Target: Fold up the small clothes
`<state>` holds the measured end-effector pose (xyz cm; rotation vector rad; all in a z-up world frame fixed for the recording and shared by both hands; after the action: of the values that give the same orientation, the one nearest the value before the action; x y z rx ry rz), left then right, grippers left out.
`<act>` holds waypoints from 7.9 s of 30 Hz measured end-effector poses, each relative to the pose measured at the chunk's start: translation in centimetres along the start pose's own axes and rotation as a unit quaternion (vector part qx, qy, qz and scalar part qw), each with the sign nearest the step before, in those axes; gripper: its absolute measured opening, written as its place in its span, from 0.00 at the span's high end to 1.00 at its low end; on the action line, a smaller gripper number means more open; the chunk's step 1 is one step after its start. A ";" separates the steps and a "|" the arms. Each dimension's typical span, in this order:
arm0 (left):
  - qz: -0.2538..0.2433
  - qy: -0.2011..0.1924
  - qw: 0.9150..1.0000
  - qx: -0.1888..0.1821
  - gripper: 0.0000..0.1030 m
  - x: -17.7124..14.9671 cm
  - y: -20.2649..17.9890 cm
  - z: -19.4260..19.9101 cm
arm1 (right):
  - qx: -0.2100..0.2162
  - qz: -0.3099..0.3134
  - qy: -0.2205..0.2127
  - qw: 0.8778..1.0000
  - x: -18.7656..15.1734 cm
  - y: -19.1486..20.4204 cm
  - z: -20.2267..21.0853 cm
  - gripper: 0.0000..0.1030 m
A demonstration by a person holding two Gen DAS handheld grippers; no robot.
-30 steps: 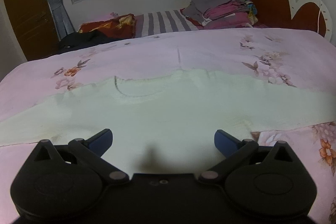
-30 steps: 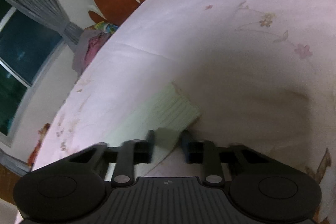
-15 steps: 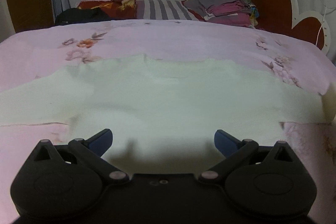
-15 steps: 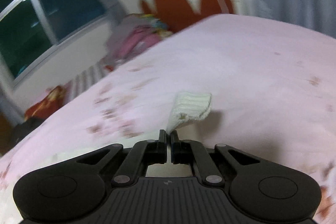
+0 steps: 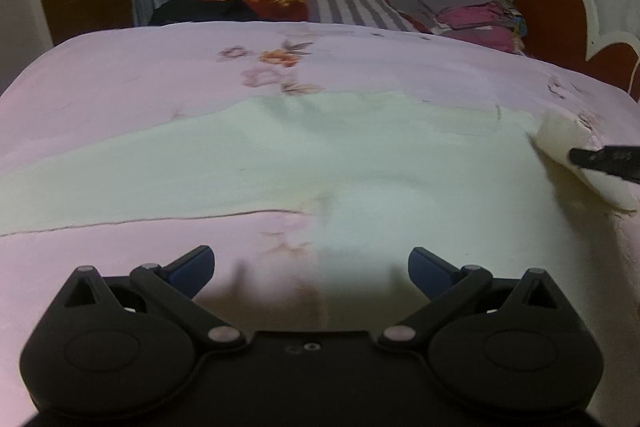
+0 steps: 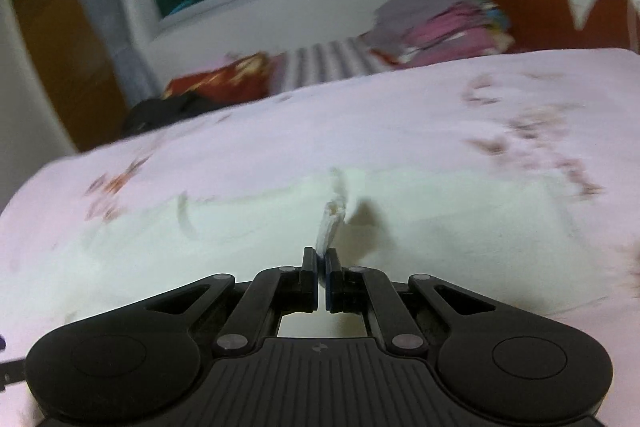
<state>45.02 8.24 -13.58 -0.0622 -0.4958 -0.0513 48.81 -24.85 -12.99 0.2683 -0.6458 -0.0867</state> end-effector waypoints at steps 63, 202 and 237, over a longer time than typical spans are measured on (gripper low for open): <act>0.092 -0.029 0.983 -0.156 0.97 4.9 -1.0 -5.8 | -0.021 -0.098 0.053 0.994 -4.0 -12.3 0.7 0.64; -0.057 -0.051 0.985 -0.155 0.28 3.3 -13.2 -5.6 | 0.065 -0.173 0.001 0.983 -3.1 -10.3 5.4 0.54; 0.010 -0.041 0.999 -0.025 0.52 1.4 2.6 -6.7 | -0.002 -0.079 0.011 0.997 -0.1 -7.7 0.2 0.96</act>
<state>49.58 10.30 -18.96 -0.1192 -0.5749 -0.0413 48.63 -32.23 -15.02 0.3149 -0.6010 -0.2361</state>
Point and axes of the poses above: each gripper's, at about its wrist camera, not at the fingertips, and z roughly against the way its jaws point, y to its left, x to its top, the point moved 3 cm from there along -z, roughly the way its jaws point, and after that the axes turned 10 degrees about y, right-handed, at the moved point
